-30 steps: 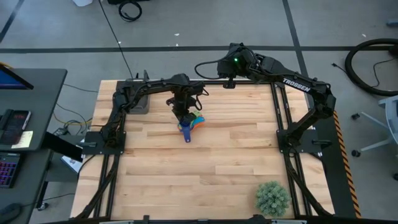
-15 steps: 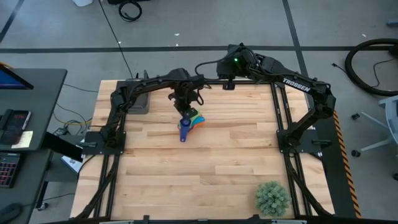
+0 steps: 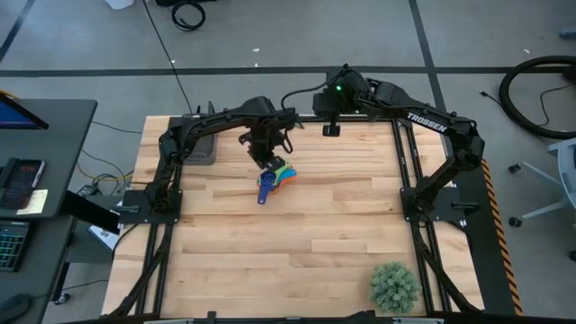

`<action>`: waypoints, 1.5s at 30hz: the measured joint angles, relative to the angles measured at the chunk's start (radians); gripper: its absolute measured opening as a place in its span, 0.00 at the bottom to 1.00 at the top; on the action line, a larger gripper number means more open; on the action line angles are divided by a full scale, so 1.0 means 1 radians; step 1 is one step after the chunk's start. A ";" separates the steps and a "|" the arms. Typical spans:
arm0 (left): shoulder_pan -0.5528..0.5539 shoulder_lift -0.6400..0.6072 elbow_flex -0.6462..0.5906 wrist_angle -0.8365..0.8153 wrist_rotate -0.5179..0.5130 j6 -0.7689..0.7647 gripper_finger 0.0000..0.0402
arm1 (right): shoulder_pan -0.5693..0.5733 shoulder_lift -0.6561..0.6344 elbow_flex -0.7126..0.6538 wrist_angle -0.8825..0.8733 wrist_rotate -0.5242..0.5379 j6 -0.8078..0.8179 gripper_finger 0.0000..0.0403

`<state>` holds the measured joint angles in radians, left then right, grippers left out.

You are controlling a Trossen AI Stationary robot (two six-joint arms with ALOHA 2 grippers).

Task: Nest measuring cups in basket
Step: Stack the violet measuring cup on top of the green measuring cup

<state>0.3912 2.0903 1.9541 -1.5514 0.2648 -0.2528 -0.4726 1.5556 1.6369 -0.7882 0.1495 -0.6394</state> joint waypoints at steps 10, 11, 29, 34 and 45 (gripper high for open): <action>-0.122 0.002 -0.017 -0.019 -0.017 -0.113 0.14 | -0.087 -0.001 -0.144 0.040 -0.231 0.070 0.30; -0.132 0.001 -0.017 -0.020 -0.028 -0.136 0.14 | -0.093 -0.001 -0.158 0.043 -0.240 0.066 0.30; -0.330 -0.286 -0.018 -0.020 -0.266 -0.602 0.14 | -0.078 -0.002 -0.194 0.077 -0.330 0.042 0.19; -0.450 -0.330 -0.138 -0.019 -0.290 -0.732 0.14 | -0.046 -0.002 -0.194 0.077 -0.331 0.045 0.03; -0.596 -0.404 -0.583 0.284 -0.332 -0.833 0.10 | 0.014 -0.002 -0.194 0.201 -0.358 0.124 0.01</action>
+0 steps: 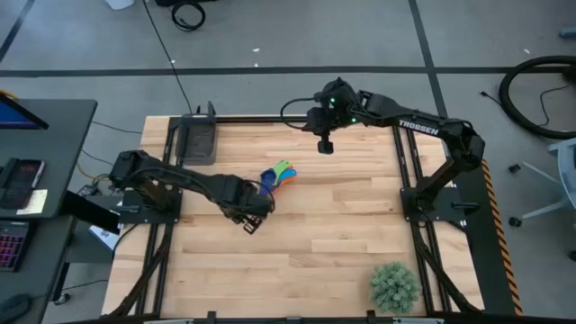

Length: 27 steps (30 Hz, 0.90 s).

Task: Nest measuring cups in basket
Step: Stack the violet measuring cup on top of the green measuring cup

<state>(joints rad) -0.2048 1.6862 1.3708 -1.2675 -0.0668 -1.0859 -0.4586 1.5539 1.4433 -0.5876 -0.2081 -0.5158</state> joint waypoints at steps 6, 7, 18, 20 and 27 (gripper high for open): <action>-0.001 0.000 -0.135 0.196 -0.168 -0.018 0.05 | 0.004 0.003 0.000 0.027 0.004 0.052 0.01; 0.003 0.000 -0.150 0.205 -0.189 -0.032 0.05 | 0.004 0.013 0.001 0.034 0.004 0.052 0.01; 0.057 0.000 -0.178 0.204 -0.251 -0.163 0.05 | -0.036 0.200 0.000 0.089 -0.029 0.022 0.00; 0.068 0.000 -0.178 0.215 -0.252 -0.162 0.05 | -0.047 0.228 0.000 0.123 -0.060 0.016 0.00; 0.091 0.000 -0.178 0.238 -0.255 -0.160 0.05 | -0.060 0.348 0.000 0.232 -0.123 -0.030 0.00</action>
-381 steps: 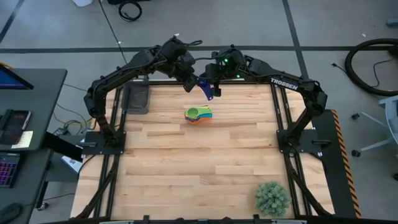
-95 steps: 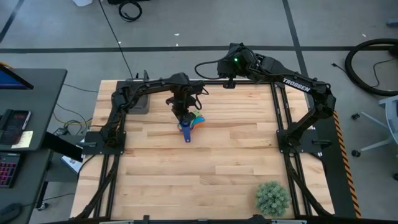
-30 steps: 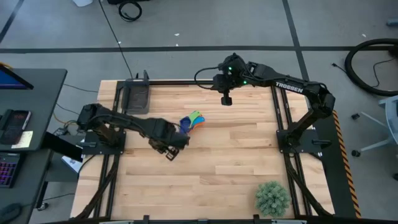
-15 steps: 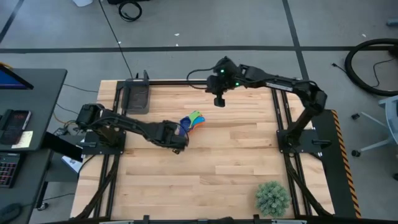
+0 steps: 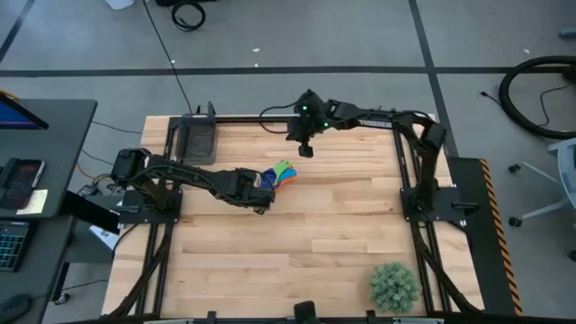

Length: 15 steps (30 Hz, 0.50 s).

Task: Nest measuring cups in basket
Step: Stack the violet measuring cup on top of the green measuring cup

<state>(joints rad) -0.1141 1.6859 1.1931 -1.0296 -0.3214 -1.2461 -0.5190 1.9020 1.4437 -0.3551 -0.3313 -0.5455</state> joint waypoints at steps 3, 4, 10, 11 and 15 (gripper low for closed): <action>0.000 0.000 0.000 0.002 0.001 0.000 0.05 | 0.005 0.041 0.000 0.012 -0.045 -0.009 0.00; 0.000 0.000 0.000 0.002 0.003 0.000 0.05 | 0.008 0.048 0.000 0.015 -0.052 -0.019 0.00; -0.001 0.000 -0.015 0.032 0.010 0.000 0.05 | 0.006 0.062 0.000 0.030 -0.080 -0.042 0.00; -0.001 0.000 -0.022 0.046 0.010 0.000 0.05 | 0.005 0.062 0.000 0.031 -0.088 -0.042 0.00; -0.001 0.000 -0.057 0.115 0.022 0.000 0.03 | 0.007 0.062 0.000 0.031 -0.114 -0.052 0.00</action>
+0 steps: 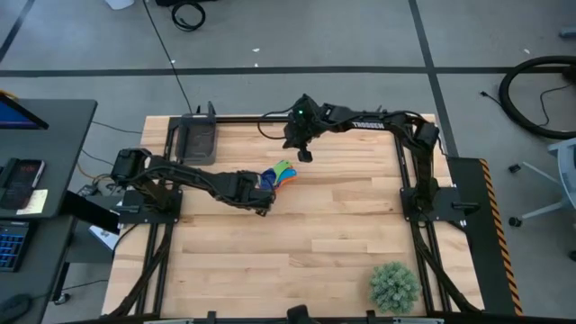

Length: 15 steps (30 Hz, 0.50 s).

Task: Nest measuring cups in basket
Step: Stack the violet measuring cup on top of the green measuring cup

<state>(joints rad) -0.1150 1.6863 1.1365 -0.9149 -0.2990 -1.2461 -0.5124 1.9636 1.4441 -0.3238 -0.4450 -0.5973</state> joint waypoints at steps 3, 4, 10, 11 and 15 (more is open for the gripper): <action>0.000 0.000 -0.020 0.045 0.029 0.001 0.01 | 0.012 0.000 0.000 0.003 0.011 -0.001 0.00; 0.000 0.000 -0.024 0.053 0.035 0.001 0.01 | 0.013 0.000 0.000 0.015 0.010 -0.001 0.00; 0.000 0.000 -0.032 0.086 0.038 0.002 0.01 | 0.019 0.027 0.000 0.056 0.006 0.007 0.00; 0.000 0.000 -0.032 0.093 0.038 0.002 0.01 | 0.021 0.037 0.001 0.072 0.007 0.006 0.00; 0.000 0.000 -0.032 0.112 0.039 0.004 0.02 | 0.022 0.066 0.001 0.084 0.009 0.007 0.00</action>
<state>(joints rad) -0.1154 1.6867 1.1049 -0.8030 -0.2600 -1.2419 -0.4904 2.0299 1.4452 -0.2395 -0.4361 -0.5906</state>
